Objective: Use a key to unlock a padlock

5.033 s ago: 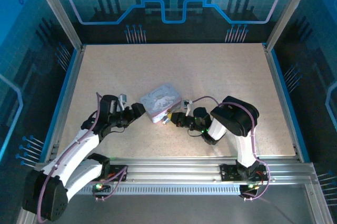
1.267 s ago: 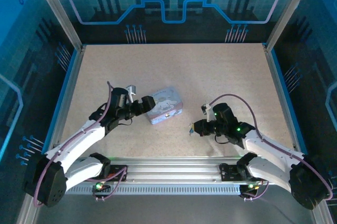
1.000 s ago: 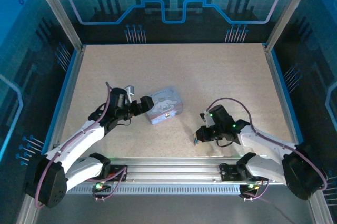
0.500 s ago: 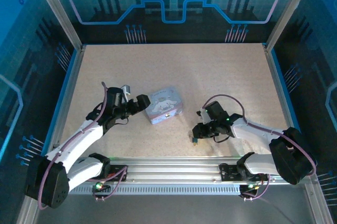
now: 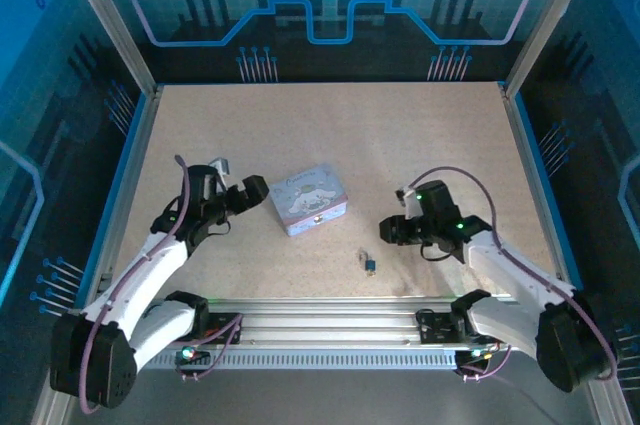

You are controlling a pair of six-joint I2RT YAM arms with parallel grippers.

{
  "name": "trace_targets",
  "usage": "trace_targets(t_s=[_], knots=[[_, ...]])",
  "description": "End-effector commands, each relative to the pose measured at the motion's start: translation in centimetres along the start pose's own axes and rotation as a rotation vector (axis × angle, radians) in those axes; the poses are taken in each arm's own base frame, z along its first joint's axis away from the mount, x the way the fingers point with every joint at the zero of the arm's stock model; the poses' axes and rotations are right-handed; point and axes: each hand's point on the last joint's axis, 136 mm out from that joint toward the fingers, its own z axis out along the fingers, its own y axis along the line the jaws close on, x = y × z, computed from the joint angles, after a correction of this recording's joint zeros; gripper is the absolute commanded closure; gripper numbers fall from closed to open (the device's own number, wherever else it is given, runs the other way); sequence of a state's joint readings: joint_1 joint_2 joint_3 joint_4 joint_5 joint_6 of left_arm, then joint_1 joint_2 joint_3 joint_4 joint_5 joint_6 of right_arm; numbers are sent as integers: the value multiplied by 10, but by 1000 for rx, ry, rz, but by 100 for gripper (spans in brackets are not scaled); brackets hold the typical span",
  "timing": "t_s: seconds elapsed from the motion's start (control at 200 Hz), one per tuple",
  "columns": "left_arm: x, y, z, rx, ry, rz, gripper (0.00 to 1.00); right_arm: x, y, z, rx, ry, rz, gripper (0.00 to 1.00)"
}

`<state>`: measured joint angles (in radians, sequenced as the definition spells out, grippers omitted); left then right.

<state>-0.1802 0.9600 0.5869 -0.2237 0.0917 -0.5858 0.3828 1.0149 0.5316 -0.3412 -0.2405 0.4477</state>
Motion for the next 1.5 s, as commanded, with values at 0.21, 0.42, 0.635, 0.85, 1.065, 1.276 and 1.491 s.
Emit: trace_targets(t_s=[0.21,0.42,0.635,0.85,1.065,1.276,1.491], knots=[[-56,42,-13,-208,-307,210,1,-72,-78,-68,304,-370,-17,33],[-73,60,-11,-272,-471,306,1,-101,-112,-80,479,-592,-177,0],[-81,65,5,-282,-512,408,1,-127,-122,-75,504,-714,-246,0],[-80,68,28,-226,-534,463,1,-146,-122,-59,470,-751,-305,0],[-83,64,40,-186,-562,544,1,-150,-126,-40,439,-726,-325,0],[-74,72,61,-140,-573,565,1,-149,-135,-21,426,-689,-325,0],[-78,73,74,-152,-479,551,1,-151,-144,0,435,-614,-320,0]])
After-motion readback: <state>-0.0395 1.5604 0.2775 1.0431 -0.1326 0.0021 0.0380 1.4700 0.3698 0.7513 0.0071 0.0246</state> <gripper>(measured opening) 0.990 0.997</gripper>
